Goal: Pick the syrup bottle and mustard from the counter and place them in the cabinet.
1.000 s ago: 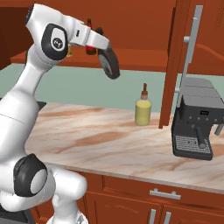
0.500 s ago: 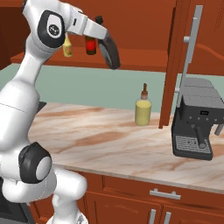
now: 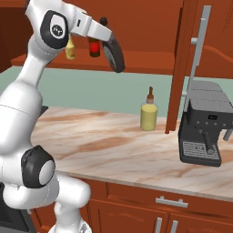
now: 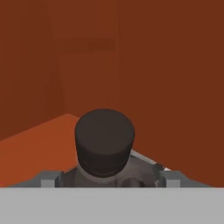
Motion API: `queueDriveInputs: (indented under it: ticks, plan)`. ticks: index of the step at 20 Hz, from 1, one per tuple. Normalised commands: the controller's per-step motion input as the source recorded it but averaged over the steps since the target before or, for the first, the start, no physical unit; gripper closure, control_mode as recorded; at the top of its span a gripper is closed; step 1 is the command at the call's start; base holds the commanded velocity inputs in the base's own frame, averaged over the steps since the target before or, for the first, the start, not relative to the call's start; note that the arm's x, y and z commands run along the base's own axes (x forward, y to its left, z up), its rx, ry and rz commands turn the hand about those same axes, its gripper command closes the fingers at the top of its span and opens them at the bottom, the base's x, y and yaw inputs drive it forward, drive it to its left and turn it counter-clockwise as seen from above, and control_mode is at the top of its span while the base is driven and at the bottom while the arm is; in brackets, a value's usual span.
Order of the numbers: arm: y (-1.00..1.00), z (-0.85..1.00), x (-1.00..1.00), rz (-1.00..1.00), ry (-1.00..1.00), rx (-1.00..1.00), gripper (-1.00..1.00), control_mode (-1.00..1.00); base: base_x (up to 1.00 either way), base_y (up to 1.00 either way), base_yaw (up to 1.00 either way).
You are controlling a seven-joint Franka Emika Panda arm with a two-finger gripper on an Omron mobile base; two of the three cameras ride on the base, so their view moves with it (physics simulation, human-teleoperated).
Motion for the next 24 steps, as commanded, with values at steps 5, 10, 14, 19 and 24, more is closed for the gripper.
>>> queueDriveInputs:
  ticks: [5, 10, 14, 19, 24]
  plan:
    - [-0.01, 0.00, 0.29, -0.01, 0.00, 0.00, 1.00, -1.00, 0.00, 0.00, 0.00]
    - [-0.08, 0.00, 0.24, 0.01, 0.00, 0.03, 1.00, -1.00, 0.00, 0.00, 0.00]
    - [-0.11, 0.01, 0.00, 0.08, 0.00, 0.05, 1.00, -1.00, 0.00, 0.00, 0.00]
    - [-0.01, 0.08, -0.02, 0.09, -0.01, 0.01, 1.00, -1.00, 0.00, 0.00, 0.00]
    - [0.00, 0.02, -0.19, 0.17, -0.05, -0.03, 1.00, -1.00, 0.00, 0.00, 0.00]
